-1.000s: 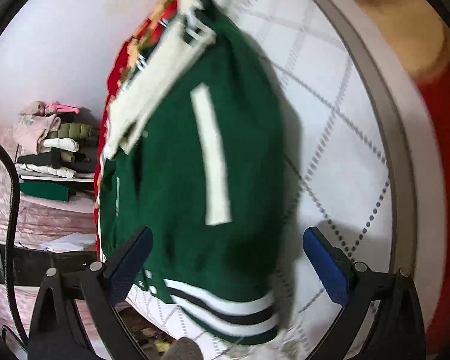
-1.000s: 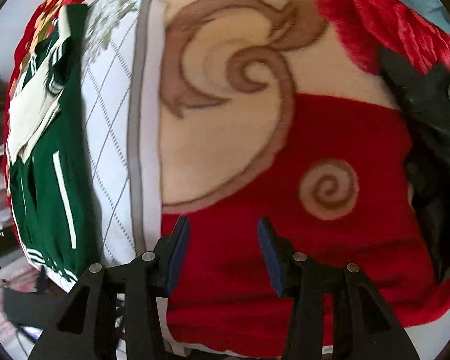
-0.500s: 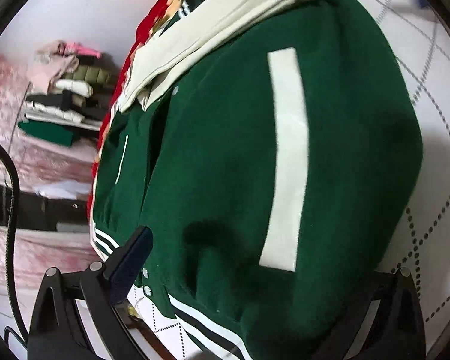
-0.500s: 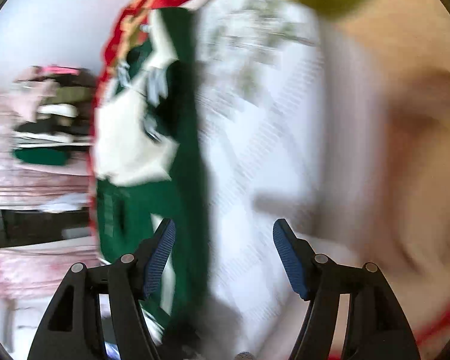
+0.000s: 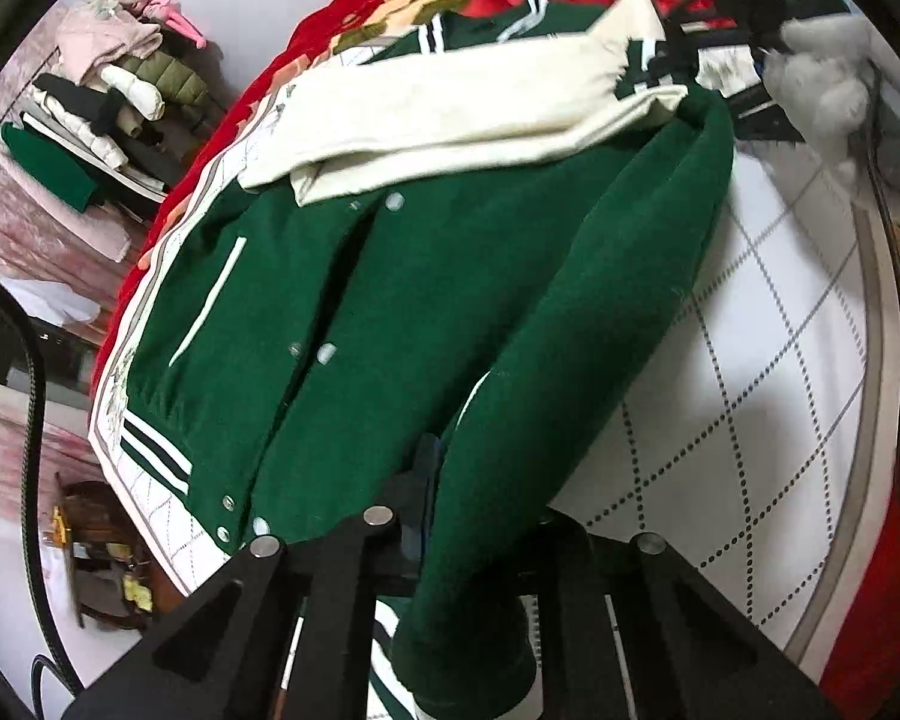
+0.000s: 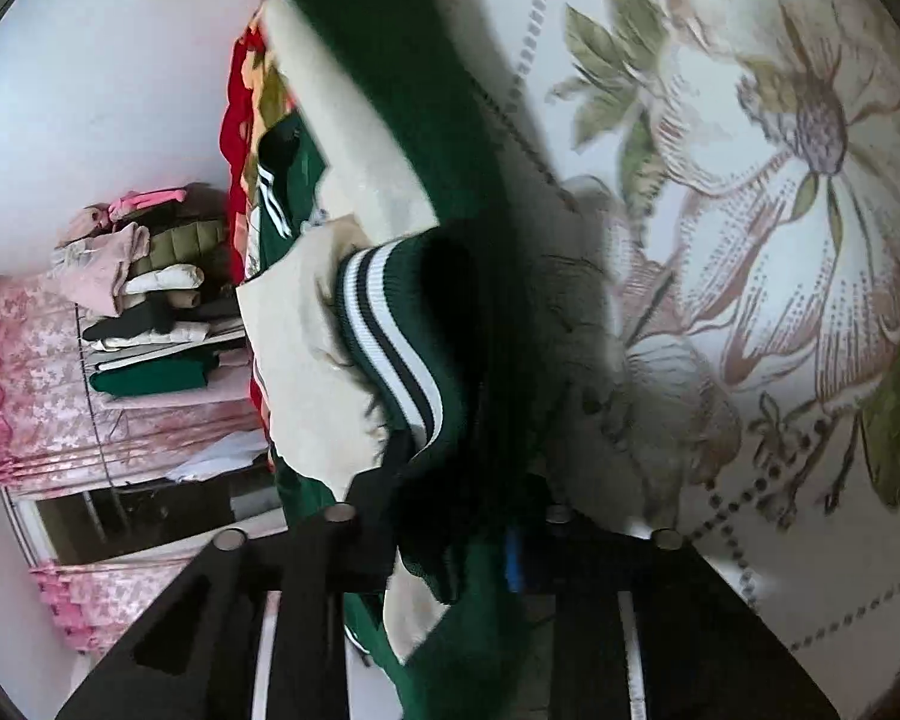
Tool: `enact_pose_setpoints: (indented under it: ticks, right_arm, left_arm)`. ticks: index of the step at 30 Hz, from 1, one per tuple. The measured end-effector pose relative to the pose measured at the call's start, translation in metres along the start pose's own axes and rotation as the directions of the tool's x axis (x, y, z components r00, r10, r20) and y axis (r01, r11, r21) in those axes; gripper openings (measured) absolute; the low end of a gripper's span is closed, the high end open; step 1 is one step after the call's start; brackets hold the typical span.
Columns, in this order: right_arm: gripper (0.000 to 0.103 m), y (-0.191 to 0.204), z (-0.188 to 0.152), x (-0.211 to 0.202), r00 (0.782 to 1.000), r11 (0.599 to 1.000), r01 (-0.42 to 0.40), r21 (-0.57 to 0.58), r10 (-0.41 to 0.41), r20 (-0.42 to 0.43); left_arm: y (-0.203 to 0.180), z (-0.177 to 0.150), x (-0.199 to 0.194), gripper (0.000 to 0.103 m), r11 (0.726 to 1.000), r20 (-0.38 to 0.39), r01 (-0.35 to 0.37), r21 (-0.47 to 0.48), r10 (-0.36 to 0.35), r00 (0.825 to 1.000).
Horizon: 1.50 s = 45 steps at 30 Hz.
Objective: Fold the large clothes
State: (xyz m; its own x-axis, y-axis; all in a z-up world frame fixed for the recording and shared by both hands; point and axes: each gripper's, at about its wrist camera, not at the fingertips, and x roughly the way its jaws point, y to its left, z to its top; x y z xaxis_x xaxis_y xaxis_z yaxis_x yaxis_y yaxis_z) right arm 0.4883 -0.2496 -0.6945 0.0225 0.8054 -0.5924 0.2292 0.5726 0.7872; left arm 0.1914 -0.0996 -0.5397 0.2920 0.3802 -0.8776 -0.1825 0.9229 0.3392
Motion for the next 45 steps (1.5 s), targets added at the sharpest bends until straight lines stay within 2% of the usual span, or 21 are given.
enact_pose_setpoints:
  ticks: [5,9,12,16,18,22,27,29,30,31,32,33,34,35,36,38,40,42,43,44,45]
  right_arm:
    - [0.02,0.057,-0.014,-0.025,0.998,0.996,0.04,-0.074,-0.036,0.051]
    - [0.02,0.122,-0.028,-0.038,0.994,0.984,0.08,-0.157,-0.068,0.081]
    - [0.019,0.174,-0.037,-0.036,0.989,0.97,0.126,-0.208,-0.107,0.103]
    - [0.019,0.252,-0.049,0.0,0.975,0.943,0.211,-0.256,-0.184,0.124]
    - [0.019,0.279,-0.054,0.023,0.966,0.934,0.249,-0.257,-0.221,0.133]
    - [0.019,0.339,-0.058,0.1,0.939,0.901,0.341,-0.269,-0.311,0.149]
    - [0.019,0.367,-0.062,0.205,0.902,0.855,0.431,-0.289,-0.409,0.138]
    - [0.02,0.37,-0.062,0.243,0.885,0.832,0.465,-0.302,-0.45,0.122]
    - [0.026,0.368,-0.061,0.26,0.878,0.823,0.476,-0.311,-0.467,0.107]
    - [0.031,0.37,-0.061,0.276,0.875,0.816,0.477,-0.326,-0.475,0.091]
    - [0.04,0.37,-0.063,0.287,0.882,0.819,0.462,-0.339,-0.465,0.077]
    - [0.044,0.369,-0.064,0.29,0.896,0.832,0.432,-0.348,-0.439,0.062]
    - [0.044,0.369,-0.065,0.291,0.924,0.859,0.367,-0.358,-0.382,0.029]
    - [0.045,0.368,-0.067,0.288,0.954,0.891,0.274,-0.362,-0.299,-0.015]
    - [0.051,0.366,-0.07,0.281,0.969,0.909,0.213,-0.359,-0.243,-0.041]
    - [0.062,0.359,-0.074,0.257,0.976,0.915,0.189,-0.355,-0.214,-0.031]
    - [0.062,0.343,-0.078,0.219,0.972,0.907,0.226,-0.356,-0.235,0.02]
    - [0.063,0.326,-0.076,0.184,0.955,0.888,0.296,-0.353,-0.285,0.082]
    - [0.065,0.313,-0.075,0.164,0.94,0.873,0.34,-0.351,-0.317,0.122]
    - [0.071,0.301,-0.074,0.149,0.923,0.857,0.384,-0.344,-0.353,0.152]
    - [0.073,0.287,-0.072,0.136,0.904,0.842,0.428,-0.329,-0.39,0.177]
  left_arm:
    - [0.039,0.006,-0.021,0.009,0.997,0.045,0.072,-0.033,-0.071,0.996]
    - [0.084,0.013,-0.03,0.009,0.99,0.072,0.118,-0.076,-0.112,0.991]
    - [0.128,0.02,-0.03,0.009,0.974,0.082,0.176,-0.144,-0.166,0.983]
    - [0.186,0.028,-0.017,0.009,0.951,0.087,0.228,-0.211,-0.214,0.973]
    - [0.217,0.031,-0.003,0.01,0.936,0.075,0.25,-0.247,-0.239,0.968]
    - [0.288,0.039,0.044,0.015,0.902,0.049,0.282,-0.327,-0.282,0.958]
    - [0.354,0.038,0.13,0.019,0.849,-0.031,0.313,-0.426,-0.359,0.933]
    - [0.373,0.031,0.163,0.033,0.817,-0.072,0.327,-0.475,-0.406,0.911]
    - [0.384,0.024,0.179,0.04,0.793,-0.089,0.333,-0.511,-0.434,0.896]
    - [0.394,0.017,0.189,0.054,0.782,-0.103,0.32,-0.535,-0.436,0.894]
    - [0.401,0.012,0.192,0.056,0.77,-0.102,0.32,-0.552,-0.443,0.891]
    - [0.411,0.005,0.193,0.057,0.742,-0.088,0.329,-0.585,-0.461,0.883]
    - [0.418,0.0,0.191,0.071,0.734,-0.089,0.311,-0.604,-0.449,0.889]
    - [0.424,-0.006,0.189,0.091,0.733,-0.095,0.283,-0.619,-0.427,0.899]
    - [0.43,-0.013,0.186,0.094,0.727,-0.101,0.257,-0.636,-0.409,0.907]
    - [0.439,-0.029,0.179,0.094,0.708,-0.118,0.202,-0.677,-0.375,0.92]
    - [0.442,-0.04,0.175,0.094,0.71,-0.151,0.144,-0.69,-0.336,0.93]
    - [0.438,-0.042,0.165,0.094,0.714,-0.147,0.13,-0.688,-0.312,0.939]
    - [0.433,-0.04,0.159,0.094,0.725,-0.135,0.134,-0.675,-0.301,0.944]
    - [0.423,-0.035,0.156,0.094,0.745,-0.127,0.144,-0.652,-0.294,0.947]
    - [0.411,-0.029,0.158,0.094,0.776,-0.142,0.134,-0.616,-0.277,0.95]
